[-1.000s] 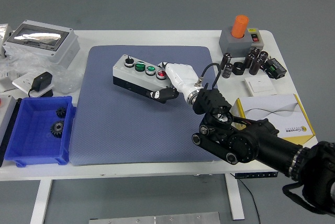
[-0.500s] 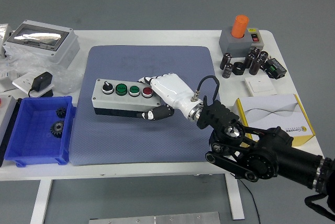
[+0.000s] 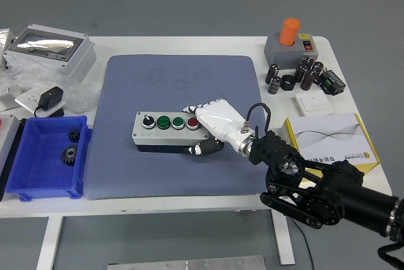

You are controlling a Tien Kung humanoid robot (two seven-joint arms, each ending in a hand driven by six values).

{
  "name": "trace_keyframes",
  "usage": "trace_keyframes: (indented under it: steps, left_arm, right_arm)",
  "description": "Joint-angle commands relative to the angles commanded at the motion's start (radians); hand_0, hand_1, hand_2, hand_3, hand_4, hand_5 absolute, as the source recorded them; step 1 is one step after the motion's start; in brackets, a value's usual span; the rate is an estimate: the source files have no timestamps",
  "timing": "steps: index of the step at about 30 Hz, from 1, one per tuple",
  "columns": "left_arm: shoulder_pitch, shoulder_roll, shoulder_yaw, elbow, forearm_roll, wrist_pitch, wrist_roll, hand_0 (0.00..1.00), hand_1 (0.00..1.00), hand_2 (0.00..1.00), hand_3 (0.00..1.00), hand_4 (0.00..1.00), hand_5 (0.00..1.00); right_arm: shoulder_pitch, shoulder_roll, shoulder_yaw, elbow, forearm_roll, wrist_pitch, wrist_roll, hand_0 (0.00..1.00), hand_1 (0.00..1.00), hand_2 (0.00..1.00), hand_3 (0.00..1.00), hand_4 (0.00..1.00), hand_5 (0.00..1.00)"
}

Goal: Pick up the button,place it on the desk,press the button,press the button

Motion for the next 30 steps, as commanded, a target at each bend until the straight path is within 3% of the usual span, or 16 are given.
trace_keyframes:
  steps: [11, 23, 24, 29, 30]
  left_arm:
    - [-0.002, 0.000, -0.003, 0.000, 0.003, 0.000, -0.004, 0.674, 0.685, 0.675, 0.811, 0.757, 0.631]
    - [0.000, 0.002, -0.003, -0.001, 0.003, -0.004, -0.003, 0.674, 0.685, 0.674, 0.811, 0.756, 0.635]
    - [0.000, 0.003, -0.003, -0.001, 0.003, -0.005, -0.003, 0.673, 0.684, 0.674, 0.811, 0.755, 0.639]
    - [0.001, 0.004, -0.004, -0.002, 0.003, -0.014, 0.002, 0.673, 0.684, 0.674, 0.811, 0.755, 0.639]
    - [0.001, 0.004, -0.005, -0.002, 0.004, -0.016, 0.003, 0.674, 0.684, 0.674, 0.811, 0.753, 0.639]
  right_arm:
    - [-0.002, 0.001, -0.014, -0.005, 0.022, 0.002, 0.018, 0.043, 0.213, 0.279, 0.312, 0.154, 0.002]
    - [-0.006, -0.002, 0.018, 0.000, 0.002, 0.043, 0.014, 0.051, 0.225, 0.322, 0.338, 0.147, 0.002]
    - [-0.006, -0.002, 0.020, 0.001, -0.001, 0.046, 0.014, 0.046, 0.259, 0.511, 0.601, 0.303, 0.100]
    - [-0.005, -0.005, 0.029, 0.008, -0.018, 0.054, 0.011, 0.046, 0.259, 0.511, 0.601, 0.303, 0.100]
    - [-0.005, -0.006, 0.031, 0.009, -0.020, 0.054, 0.010, 0.036, 0.271, 0.713, 0.767, 0.643, 0.209]
